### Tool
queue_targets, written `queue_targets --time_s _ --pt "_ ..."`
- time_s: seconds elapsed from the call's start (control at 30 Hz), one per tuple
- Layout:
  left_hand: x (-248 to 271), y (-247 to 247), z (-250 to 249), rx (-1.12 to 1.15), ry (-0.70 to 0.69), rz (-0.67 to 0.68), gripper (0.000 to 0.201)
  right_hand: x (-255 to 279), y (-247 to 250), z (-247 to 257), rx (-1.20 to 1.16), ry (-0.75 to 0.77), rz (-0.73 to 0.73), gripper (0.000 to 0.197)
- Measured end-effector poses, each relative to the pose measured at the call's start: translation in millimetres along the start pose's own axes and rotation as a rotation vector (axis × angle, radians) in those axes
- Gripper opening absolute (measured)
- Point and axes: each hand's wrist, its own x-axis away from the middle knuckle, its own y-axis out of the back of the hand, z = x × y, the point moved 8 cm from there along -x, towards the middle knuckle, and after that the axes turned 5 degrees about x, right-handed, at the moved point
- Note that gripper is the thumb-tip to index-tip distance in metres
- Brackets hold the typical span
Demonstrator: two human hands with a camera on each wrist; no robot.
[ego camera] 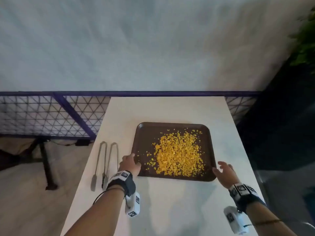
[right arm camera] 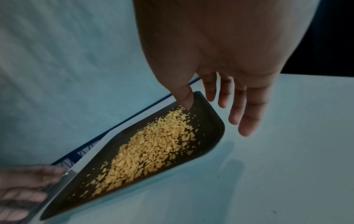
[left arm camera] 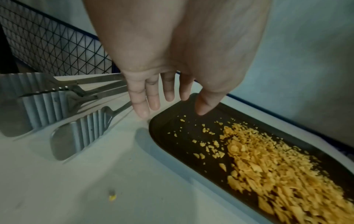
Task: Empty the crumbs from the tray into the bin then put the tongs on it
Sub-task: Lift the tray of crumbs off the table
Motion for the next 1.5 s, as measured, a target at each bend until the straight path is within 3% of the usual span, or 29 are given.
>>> queue_targets --time_s 0.1,0.37,0.53,0.7,1.03,1.2,1.4,1.5 --pt "-19 -3 6 -0.046 0.063 -0.007 0.059 -23 -13 -8 0.014 -0.073 0.020 0.056" --pt "-33 -15 21 -0.137 0.154 0.020 0.057 -42 -26 -19 0.030 -0.132 -0.022 0.038" --pt "-34 -8 23 -0.092 0.103 0.017 0.050 -28 -14 -22 0.046 -0.165 0.021 0.029" --pt "-13 1 24 -0.048 0.014 0.005 0.042 -12 -1 -31 -0.016 -0.078 0.014 0.028" --pt "92 25 52 0.171 -0.134 -0.129 0.041 79 20 -65 -0.288 0.066 -0.016 0.029" --pt "179 33 70 0.300 -0.161 -0.145 0.037 143 27 -76 -0.388 0.168 0.013 0.036" --pt "273 38 100 0.358 -0.171 -0.190 0.036 209 25 -96 -0.465 0.285 0.042 0.022" --pt "308 38 128 0.370 -0.173 -0.239 0.039 243 19 -101 -0.461 0.307 0.013 0.024"
